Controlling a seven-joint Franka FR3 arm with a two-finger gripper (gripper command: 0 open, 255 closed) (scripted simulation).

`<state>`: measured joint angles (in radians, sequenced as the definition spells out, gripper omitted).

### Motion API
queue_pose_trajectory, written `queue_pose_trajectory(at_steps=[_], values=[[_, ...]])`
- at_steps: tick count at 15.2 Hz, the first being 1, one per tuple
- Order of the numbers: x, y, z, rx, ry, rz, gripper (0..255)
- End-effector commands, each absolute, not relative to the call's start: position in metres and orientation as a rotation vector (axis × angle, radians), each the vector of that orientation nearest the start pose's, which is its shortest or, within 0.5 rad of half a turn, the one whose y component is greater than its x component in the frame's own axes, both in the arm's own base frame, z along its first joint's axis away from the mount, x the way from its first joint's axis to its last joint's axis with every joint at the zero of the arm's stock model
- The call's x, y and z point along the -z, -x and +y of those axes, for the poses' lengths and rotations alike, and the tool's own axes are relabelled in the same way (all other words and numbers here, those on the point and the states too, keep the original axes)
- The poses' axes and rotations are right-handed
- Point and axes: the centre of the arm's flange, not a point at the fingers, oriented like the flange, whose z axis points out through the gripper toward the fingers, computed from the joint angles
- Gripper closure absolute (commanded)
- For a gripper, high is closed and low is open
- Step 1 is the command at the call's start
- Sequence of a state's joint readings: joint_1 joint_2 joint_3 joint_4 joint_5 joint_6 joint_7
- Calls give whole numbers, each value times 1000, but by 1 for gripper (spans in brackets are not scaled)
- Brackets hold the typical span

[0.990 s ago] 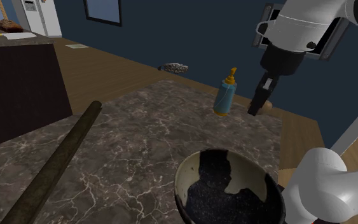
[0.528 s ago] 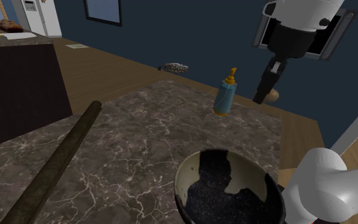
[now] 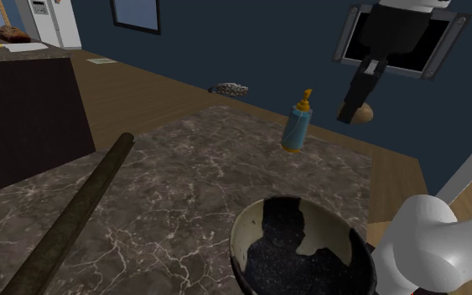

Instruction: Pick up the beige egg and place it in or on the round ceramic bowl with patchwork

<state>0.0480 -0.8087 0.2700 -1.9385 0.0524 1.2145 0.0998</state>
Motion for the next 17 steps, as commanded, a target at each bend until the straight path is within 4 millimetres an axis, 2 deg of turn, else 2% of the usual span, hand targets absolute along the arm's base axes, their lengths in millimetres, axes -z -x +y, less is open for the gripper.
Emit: queue_pose_trajectory(at_steps=[1,16,17], values=[[-737,-211,164,143,3260,-266,255],[-737,-172,358,143,3260,-266,255],[-737,-169,376,143,3260,-266,255]])
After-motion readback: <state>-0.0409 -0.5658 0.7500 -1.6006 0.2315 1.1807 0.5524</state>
